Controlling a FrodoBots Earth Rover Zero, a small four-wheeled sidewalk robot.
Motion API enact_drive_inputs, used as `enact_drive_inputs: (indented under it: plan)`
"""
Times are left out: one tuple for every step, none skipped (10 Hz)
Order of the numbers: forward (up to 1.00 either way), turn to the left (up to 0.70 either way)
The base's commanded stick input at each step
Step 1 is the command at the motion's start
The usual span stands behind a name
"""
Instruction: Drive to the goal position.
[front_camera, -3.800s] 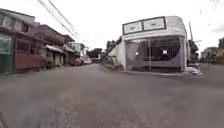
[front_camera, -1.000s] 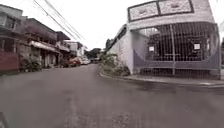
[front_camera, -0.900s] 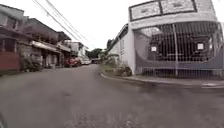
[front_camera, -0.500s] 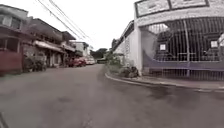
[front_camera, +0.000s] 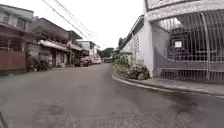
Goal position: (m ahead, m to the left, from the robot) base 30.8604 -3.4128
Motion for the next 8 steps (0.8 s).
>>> enact_drive_inputs:
  plan:
    - [0.85,0.10]
    - [0.85,0.10]
    - [0.85,0.10]
    - [0.85,0.10]
    - [0.85,0.10]
    - [0.85,0.10]
    - [0.85,0.10]
    - [0.85,0.10]
